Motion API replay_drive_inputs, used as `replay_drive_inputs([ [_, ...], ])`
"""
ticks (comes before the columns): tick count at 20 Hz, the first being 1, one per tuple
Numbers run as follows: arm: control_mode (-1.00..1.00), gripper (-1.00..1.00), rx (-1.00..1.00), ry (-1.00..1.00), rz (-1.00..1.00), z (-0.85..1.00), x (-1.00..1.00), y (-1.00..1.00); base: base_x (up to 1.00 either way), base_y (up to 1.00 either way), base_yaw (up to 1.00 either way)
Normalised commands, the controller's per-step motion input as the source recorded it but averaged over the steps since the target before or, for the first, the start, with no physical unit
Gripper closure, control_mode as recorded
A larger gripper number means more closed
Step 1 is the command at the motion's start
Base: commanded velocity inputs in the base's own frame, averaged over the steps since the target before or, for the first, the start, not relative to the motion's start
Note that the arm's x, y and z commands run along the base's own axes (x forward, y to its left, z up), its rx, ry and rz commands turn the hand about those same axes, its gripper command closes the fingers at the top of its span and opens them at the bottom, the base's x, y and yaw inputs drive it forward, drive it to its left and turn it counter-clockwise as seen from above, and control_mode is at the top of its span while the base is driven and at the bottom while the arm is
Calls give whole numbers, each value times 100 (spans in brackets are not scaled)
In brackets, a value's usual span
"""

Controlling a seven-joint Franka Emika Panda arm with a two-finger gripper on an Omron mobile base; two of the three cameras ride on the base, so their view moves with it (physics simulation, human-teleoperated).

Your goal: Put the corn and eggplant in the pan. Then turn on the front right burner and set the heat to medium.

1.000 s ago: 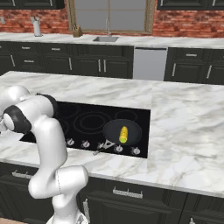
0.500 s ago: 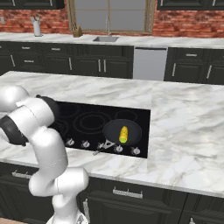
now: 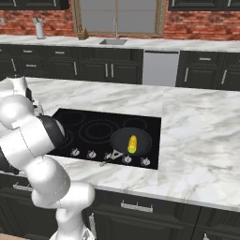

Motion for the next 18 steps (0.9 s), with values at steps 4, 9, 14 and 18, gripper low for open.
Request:
replay_drive_inputs([
  [4,-100,100,7,0,19,0,52,-100,0,0,0],
  [9,-100,100,8,0,15,0,25,-100,0,0,0],
  [14,-100,100,7,0,12,0,15,-100,0,0,0],
  [18,-100,100,1,0,8,0,8,-100,0,0,0],
])
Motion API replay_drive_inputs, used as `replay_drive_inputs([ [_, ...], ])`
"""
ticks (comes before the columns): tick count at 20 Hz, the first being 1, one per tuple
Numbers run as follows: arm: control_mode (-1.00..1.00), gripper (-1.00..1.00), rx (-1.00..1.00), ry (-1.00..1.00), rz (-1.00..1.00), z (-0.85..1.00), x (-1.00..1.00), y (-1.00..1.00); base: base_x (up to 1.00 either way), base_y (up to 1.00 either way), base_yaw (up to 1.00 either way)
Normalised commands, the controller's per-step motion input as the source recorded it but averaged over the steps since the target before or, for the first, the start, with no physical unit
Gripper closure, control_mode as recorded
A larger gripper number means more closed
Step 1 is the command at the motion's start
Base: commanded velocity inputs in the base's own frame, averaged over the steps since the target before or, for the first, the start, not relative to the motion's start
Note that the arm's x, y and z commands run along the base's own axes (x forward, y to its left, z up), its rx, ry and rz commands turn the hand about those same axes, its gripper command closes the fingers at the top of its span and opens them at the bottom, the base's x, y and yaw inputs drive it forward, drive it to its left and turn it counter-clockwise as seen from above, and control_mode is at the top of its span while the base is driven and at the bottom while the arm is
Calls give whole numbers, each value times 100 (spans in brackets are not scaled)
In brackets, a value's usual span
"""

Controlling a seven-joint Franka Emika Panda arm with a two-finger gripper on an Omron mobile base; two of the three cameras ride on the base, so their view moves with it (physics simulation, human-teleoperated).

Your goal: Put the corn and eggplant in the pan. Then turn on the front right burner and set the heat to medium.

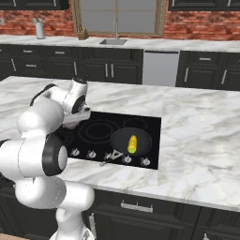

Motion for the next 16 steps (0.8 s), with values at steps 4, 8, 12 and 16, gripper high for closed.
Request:
replay_drive_inputs([
  [4,-100,100,0,0,8,7,7,-100,0,0,0],
  [8,-100,100,-1,2,3,19,1,-97,0,0,0],
  [12,-100,100,-8,17,-5,7,15,-62,0,0,0],
  [16,-100,100,-12,22,-26,-1,15,-51,0,0,0],
])
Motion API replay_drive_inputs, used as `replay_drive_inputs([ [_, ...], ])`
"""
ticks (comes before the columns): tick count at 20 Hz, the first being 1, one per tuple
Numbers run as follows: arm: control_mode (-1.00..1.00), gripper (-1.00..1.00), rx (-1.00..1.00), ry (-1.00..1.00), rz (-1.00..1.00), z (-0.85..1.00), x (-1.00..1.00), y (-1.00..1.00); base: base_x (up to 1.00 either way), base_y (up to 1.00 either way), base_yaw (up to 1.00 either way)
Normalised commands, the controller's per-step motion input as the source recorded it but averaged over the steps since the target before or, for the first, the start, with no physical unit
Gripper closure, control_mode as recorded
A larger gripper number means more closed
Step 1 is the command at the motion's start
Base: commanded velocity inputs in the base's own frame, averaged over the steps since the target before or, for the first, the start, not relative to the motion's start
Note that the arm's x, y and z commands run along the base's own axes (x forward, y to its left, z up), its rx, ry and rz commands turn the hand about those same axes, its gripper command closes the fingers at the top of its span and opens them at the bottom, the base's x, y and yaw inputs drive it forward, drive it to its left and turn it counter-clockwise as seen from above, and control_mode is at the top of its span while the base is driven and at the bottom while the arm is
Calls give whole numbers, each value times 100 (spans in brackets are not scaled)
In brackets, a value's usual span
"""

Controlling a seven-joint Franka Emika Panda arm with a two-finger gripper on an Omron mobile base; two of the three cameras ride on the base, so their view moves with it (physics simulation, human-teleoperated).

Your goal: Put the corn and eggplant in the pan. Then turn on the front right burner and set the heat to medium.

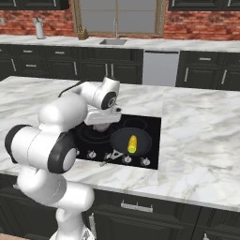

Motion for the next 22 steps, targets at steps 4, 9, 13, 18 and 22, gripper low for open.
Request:
replay_drive_inputs([
  [4,-100,100,-8,14,-39,0,4,-25,0,0,0],
  [9,-100,100,-1,0,-37,-14,-2,-6,0,0,0],
  [13,-100,100,-7,-14,-5,-49,0,-1,0,0,0],
  [18,-100,100,-18,-4,-10,-31,0,-6,0,0,0],
  [22,-100,100,-17,0,-10,-19,1,-32,0,0,0],
])
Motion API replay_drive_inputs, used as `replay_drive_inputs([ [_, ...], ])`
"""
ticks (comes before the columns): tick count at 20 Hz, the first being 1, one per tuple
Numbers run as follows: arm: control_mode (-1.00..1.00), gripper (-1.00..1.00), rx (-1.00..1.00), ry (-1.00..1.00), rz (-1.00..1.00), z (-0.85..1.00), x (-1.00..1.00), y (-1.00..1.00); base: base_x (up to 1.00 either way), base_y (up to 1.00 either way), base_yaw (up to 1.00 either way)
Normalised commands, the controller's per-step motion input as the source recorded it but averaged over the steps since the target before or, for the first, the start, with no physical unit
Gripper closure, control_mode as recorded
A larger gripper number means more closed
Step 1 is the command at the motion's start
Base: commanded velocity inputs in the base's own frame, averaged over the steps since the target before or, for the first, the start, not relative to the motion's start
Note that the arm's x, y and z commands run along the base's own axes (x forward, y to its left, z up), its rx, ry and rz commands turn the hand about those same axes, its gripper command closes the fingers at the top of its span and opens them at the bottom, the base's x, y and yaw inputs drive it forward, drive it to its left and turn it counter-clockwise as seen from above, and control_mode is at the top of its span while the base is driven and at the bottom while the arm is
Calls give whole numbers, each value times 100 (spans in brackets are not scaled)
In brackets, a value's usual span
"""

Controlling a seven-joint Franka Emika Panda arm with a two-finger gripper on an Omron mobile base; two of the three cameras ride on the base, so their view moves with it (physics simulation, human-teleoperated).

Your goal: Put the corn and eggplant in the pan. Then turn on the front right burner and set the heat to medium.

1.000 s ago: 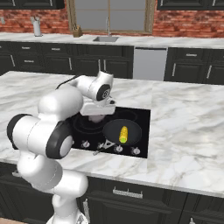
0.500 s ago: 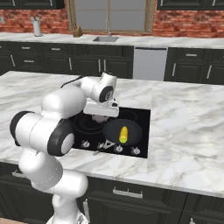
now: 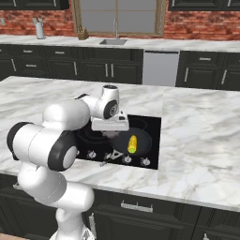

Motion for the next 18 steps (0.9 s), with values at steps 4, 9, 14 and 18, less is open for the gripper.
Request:
replay_drive_inputs([
  [4,-100,100,-13,0,-13,-14,13,-28,0,0,0],
  [9,-100,100,0,-2,-1,-1,37,0,0,0,0],
  [14,-100,100,0,1,-4,-9,26,-4,0,0,0],
  [18,-100,100,0,9,-4,-30,21,-4,0,0,0],
])
